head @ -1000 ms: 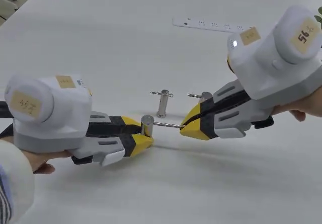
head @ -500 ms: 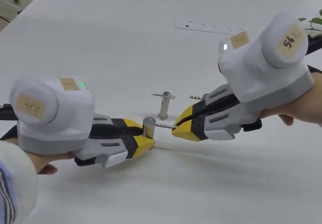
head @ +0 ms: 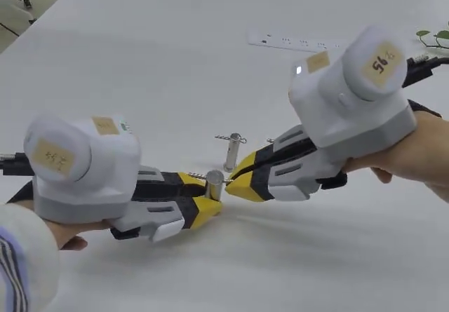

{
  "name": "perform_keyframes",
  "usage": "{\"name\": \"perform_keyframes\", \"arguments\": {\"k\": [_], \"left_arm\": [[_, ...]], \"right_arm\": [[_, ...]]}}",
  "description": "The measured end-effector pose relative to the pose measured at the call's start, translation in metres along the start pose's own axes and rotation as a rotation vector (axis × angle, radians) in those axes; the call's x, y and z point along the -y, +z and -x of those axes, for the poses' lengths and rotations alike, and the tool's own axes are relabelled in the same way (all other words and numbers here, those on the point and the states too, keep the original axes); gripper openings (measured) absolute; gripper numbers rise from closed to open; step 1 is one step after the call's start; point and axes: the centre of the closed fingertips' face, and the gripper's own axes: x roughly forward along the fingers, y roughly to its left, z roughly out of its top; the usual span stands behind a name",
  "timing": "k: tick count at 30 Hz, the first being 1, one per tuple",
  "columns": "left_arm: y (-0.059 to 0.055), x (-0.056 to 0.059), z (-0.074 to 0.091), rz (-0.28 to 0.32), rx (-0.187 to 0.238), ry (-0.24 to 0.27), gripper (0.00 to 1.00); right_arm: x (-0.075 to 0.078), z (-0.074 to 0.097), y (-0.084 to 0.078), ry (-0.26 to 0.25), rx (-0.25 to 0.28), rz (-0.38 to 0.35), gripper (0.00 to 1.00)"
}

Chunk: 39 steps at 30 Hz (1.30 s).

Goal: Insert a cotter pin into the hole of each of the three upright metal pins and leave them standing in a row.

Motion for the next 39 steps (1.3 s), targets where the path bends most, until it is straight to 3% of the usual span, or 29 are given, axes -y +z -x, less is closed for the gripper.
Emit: {"name": "perform_keyframes", "arguments": {"k": [10,12,15,18,20,25,28,33,39], "left_arm": [[-0.001,-0.001,0.000,0.008,-0.002,0.005,0.13],[-0.001,-0.001,0.001,0.015,-0.004,0.007,0.13],[-0.001,-0.001,0.001,0.022,-0.003,0.013,0.13],[-0.002,-0.001,0.001,0.014,-0.007,0.018,0.14],[-0.002,-0.002,0.001,0.007,-0.006,0.024,0.20],[-0.003,-0.005,0.005,-0.019,-0.014,0.047,0.47],[-0.005,-0.005,0.008,-0.018,-0.022,0.056,0.58],[0.000,-0.001,0.017,0.027,0.033,0.036,0.78],[-0.001,0.000,0.028,0.018,0.036,0.053,0.85]], "right_arm": [[-0.002,0.000,0.000,0.000,0.002,-0.015,0.05],[-0.004,0.000,0.002,0.009,0.012,0.055,0.05],[-0.004,0.002,0.002,0.001,0.023,0.047,0.06],[-0.002,0.004,0.008,-0.021,0.058,0.043,0.15],[-0.003,0.004,0.009,-0.022,0.061,0.045,0.19],[-0.004,0.001,0.009,-0.028,0.069,0.037,0.27],[-0.006,-0.001,0.008,-0.028,0.081,0.028,0.27],[-0.006,-0.007,0.008,-0.027,0.101,0.008,0.27],[-0.006,-0.014,0.012,-0.017,0.141,-0.036,0.27]]}}
